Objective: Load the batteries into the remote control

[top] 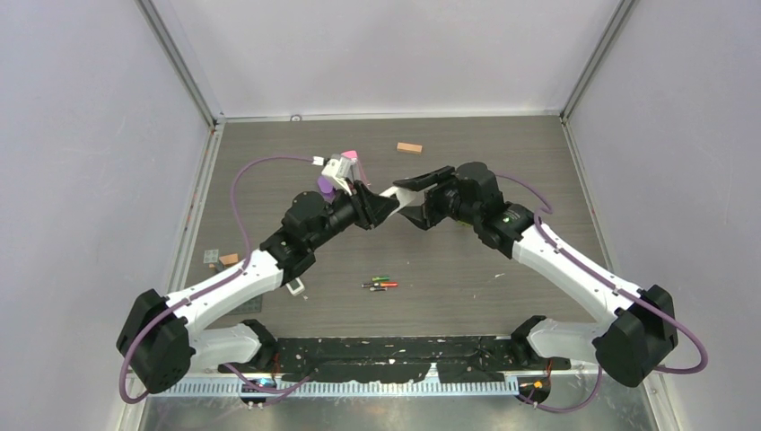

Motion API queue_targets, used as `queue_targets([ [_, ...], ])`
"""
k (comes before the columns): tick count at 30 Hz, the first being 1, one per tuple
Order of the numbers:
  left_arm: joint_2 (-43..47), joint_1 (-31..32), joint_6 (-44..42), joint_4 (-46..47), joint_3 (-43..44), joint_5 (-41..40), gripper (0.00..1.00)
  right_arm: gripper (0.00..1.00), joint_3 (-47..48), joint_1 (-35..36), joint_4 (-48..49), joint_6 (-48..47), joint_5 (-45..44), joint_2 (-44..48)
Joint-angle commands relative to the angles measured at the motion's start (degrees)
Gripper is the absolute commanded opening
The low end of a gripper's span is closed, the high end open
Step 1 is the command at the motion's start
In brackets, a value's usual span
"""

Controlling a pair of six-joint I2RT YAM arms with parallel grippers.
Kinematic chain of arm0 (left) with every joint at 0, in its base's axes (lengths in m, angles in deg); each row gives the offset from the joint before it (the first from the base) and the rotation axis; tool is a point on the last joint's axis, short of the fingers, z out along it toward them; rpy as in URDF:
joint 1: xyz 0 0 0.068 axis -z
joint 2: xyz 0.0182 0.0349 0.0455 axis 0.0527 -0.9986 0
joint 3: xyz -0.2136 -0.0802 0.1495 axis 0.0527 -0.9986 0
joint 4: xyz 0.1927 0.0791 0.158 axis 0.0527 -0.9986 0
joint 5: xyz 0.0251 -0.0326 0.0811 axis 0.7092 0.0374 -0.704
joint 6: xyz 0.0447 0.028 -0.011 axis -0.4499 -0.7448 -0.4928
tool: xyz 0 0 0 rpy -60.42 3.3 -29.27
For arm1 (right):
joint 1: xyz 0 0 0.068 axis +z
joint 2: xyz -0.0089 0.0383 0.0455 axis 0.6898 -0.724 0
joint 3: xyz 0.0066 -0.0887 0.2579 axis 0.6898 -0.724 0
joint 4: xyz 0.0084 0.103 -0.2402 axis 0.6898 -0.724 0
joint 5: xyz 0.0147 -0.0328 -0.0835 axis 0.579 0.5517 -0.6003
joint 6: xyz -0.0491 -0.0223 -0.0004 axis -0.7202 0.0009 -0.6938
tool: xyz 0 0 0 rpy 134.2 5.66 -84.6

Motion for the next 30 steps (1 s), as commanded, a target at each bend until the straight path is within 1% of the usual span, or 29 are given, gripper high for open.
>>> queue_targets([
  [1, -0.1, 0.3, 0.2, 3.5, -0.5, -3.8, 0.24, 0.51, -0.3, 0.9, 5.6, 4.4, 0.3, 0.0],
  [3, -0.2, 0.3, 0.5, 2.9, -0.5, -4.1, 0.12, 0.53, -0.3, 0.9, 5.7, 4.2, 0.3, 0.1],
  [5, 0.0, 0.3, 0.7, 1.8, -0.1, -4.1, 0.0, 0.6, -0.4, 0.9, 5.6, 2.6, 0.0, 0.3],
  [6, 0.3, 0.3, 0.5, 0.8, 0.2, -4.2, 0.0, 0.68, -0.4, 0.9, 5.9, -0.3, -0.1, 0.5],
  [7, 0.6, 0.2, 0.3, -0.7, 0.7, -4.1, 0.0, 0.73, -0.2, 0.9, 5.9, -2.2, -0.2, 0.5],
  [8, 1.1, 0.2, -0.1, -2.5, 1.2, -3.9, 0.0, 0.82, 0.5, 0.9, 5.4, -6.2, -0.3, 0.5],
  [10, 2.7, -0.1, -1.1, -6.0, 2.0, -3.1, 0.0, 0.92, 1.2, 0.5, 4.1, -10.9, 0.2, 0.5],
  [12, 4.4, -1.6, -1.3, -9.5, 2.5, -0.3, 0.0, 0.98, 0.9, -0.4, 4.6, -15.2, 1.7, 0.6],
  [15, 7.0, -5.9, 0.3, -14.3, 3.4, 7.2, 0.0, 0.98, -0.1, -2.3, 11.3, -23.4, 7.1, 0.3],
  [16, 7.7, -7.7, 1.2, -16.6, 3.9, 9.8, 0.0, 0.97, 0.2, -3.0, 11.9, -29.8, 8.2, -0.5],
  [17, 8.3, -9.8, 1.9, -18.8, 4.6, 12.7, 0.0, 0.97, 1.3, -3.3, 11.0, -32.7, 10.5, -0.9],
  [18, 8.7, -11.3, 2.4, -21.4, 5.5, 15.6, 0.0, 0.97, 1.7, -3.8, 10.3, -37.9, 11.7, -1.6],
  [20, 9.2, -13.8, 2.7, -26.6, 7.2, 21.5, 0.0, 0.97, 1.7, -4.0, 11.1, -43.9, 14.4, -1.7],
  [21, 9.4, -14.9, 2.9, -28.9, 8.0, 24.1, 0.0, 0.97, 1.5, -4.1, 11.9, -45.4, 15.9, -1.5],
  [23, 9.6, -16.8, 3.9, -31.8, 8.9, 29.2, 0.0, 0.97, 1.0, -4.0, 16.9, -49.3, 19.7, -0.7],
  [25, 9.5, -18.7, 6.6, -32.0, 9.1, 36.2, 0.0, 0.97, 1.2, -3.9, 19.7, -51.9, 22.6, -0.2],
  [27, 9.0, -20.6, 9.9, -30.9, 9.2, 42.3, 0.0, 0.97, 1.8, -3.4, 20.3, -54.5, 23.7, 0.4],
  [30, 8.1, -22.7, 15.2, -25.9, 8.5, 49.3, 0.0, 0.97, 1.9, -2.9, 22.4, -54.8, 25.5, 0.8],
])
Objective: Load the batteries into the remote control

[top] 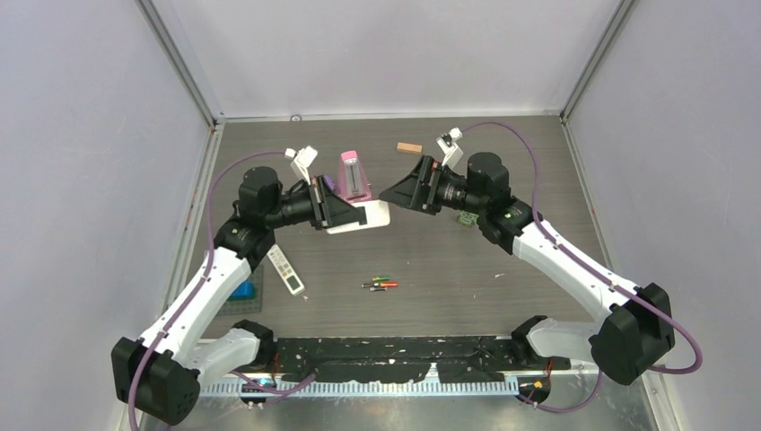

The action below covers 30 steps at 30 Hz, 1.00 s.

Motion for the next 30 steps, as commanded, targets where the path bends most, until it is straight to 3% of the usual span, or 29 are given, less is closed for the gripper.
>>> queue_targets([
  [1, -0.8, -2.9, 8.9, 5.0, 0.9, 17.2, 0.0, 0.97, 2.3, 1.0, 7.5, -5.8, 6.0, 2.0],
  [9, -3.9, -3.9, 18.0, 16.8, -0.4, 21.2, 0.0, 0.99, 1.2, 2.0, 8.1, -5.3, 8.8, 2.1],
  [14, -4.7, -4.1, 22.0, 21.2, -1.1, 21.6, 0.0, 0.76, 0.2, 2.2, 8.5, -4.8, 9.5, 1.8],
  [21, -4.1, -5.6, 25.7, 24.5, -3.0, 22.4, 0.0, 0.63, -2.8, 2.1, 13.6, -2.5, 12.4, 1.7],
  [27, -3.9, -5.8, 27.4, 26.4, -2.9, 22.8, 0.0, 0.62, -3.3, 2.3, 15.1, -2.5, 13.9, 1.3],
  [30, -3.9, -5.8, 29.1, 29.0, -2.9, 23.9, 0.0, 0.68, -2.9, 2.3, 15.8, -2.3, 14.9, 0.5],
])
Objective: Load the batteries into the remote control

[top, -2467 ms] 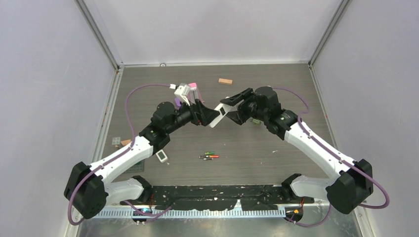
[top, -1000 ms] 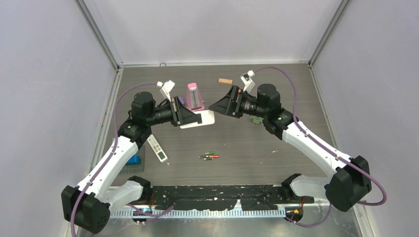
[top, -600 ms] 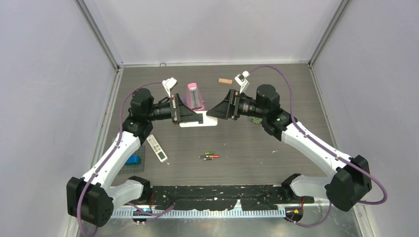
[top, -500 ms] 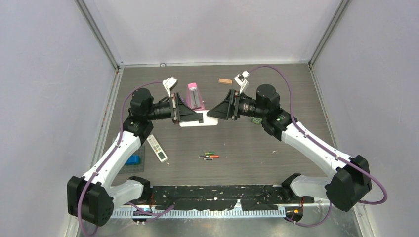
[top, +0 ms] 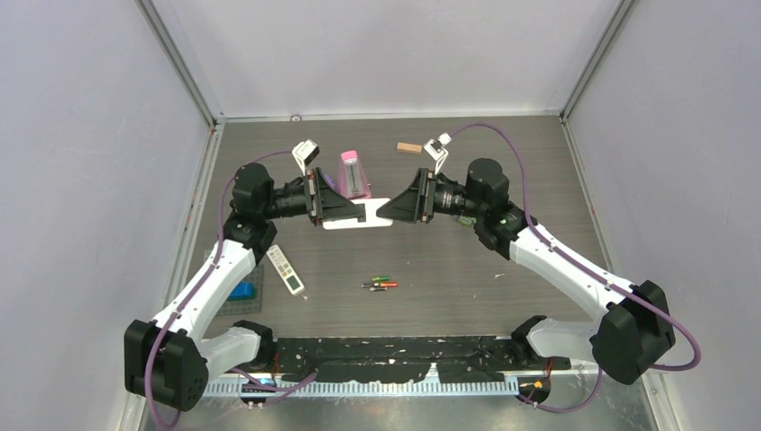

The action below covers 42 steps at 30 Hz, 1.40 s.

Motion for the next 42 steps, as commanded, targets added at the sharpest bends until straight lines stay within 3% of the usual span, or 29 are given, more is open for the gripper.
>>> queue_targets([
  [1, 0.8, -0.4, 3.6, 8.0, 0.5, 2.9, 0.0, 0.69, 0.5, 0.5, 4.5, 0.4, 2.6, 0.3],
  [9, 0.1, -0.4, 9.2, 16.0, 0.3, 4.0, 0.0, 0.66, 0.9, 0.6, 5.8, 1.6, 4.2, -1.3],
  [13, 0.3, -0.4, 11.3, 18.8, 0.1, 4.0, 0.0, 0.57, 0.6, 0.6, 5.9, 2.1, 4.7, -1.9],
  [17, 1.3, -0.8, 11.3, 18.4, 0.2, 2.9, 0.0, 0.46, 0.4, 0.7, 4.4, 1.8, 4.9, -2.8],
  [30, 4.1, -4.7, 11.9, 16.9, -0.4, -0.3, 0.0, 0.38, -1.5, -1.1, 0.3, 0.2, 2.9, -2.5],
  [42, 4.3, -5.0, 10.6, 17.2, -0.9, -1.4, 0.0, 0.22, -2.5, -2.8, 8.9, 7.1, 4.5, -3.2],
])
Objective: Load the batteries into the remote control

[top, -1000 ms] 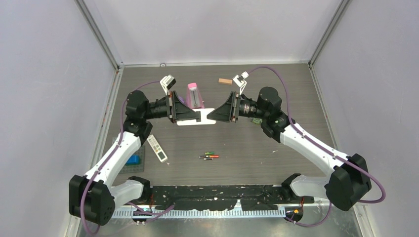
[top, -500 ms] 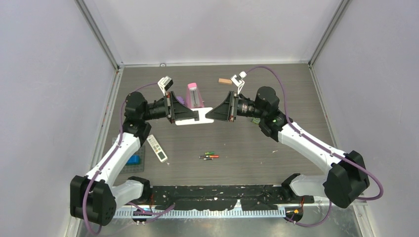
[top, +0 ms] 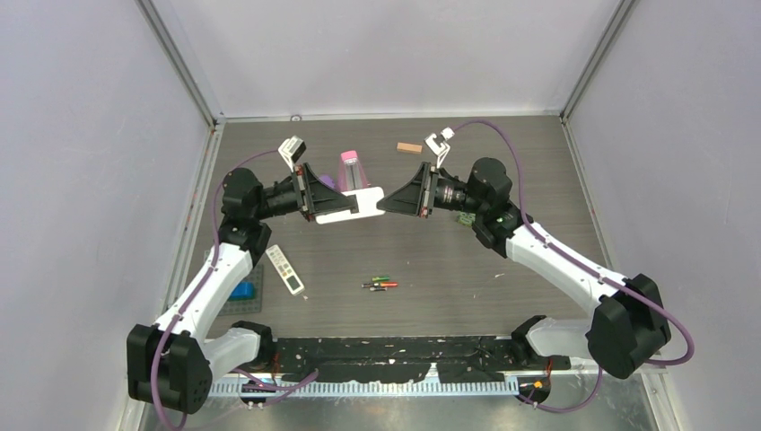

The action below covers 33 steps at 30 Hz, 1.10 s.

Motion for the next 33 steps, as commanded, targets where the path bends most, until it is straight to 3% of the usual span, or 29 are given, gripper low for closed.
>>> queue_targets([
  [1, 3.3, -0.9, 2.1, 6.9, 1.4, -0.7, 0.0, 0.23, -1.2, -1.2, -2.1, -0.4, 1.6, -1.1],
  [5, 2.9, -0.9, 1.4, 6.0, 0.9, -0.2, 0.0, 0.64, 0.2, -1.0, -1.1, -0.9, 2.4, -1.3],
  [7, 2.5, -0.9, 1.4, 5.9, 0.8, 0.4, 0.0, 0.74, 1.1, -0.7, -0.8, -1.5, 2.8, -1.8],
  [11, 2.1, -0.8, 1.3, 6.0, 0.6, 1.2, 0.0, 0.81, 4.0, 0.7, -1.0, -2.5, 3.3, -3.3],
  [25, 1.2, -0.6, 0.8, 5.8, 0.6, 4.0, 0.0, 0.82, 9.1, 3.0, 1.2, -1.1, 2.9, -8.8],
  [33, 0.5, -0.7, 2.2, 7.0, 1.1, 5.0, 0.0, 0.43, 8.0, 3.0, 4.0, 2.8, 4.6, -11.7],
])
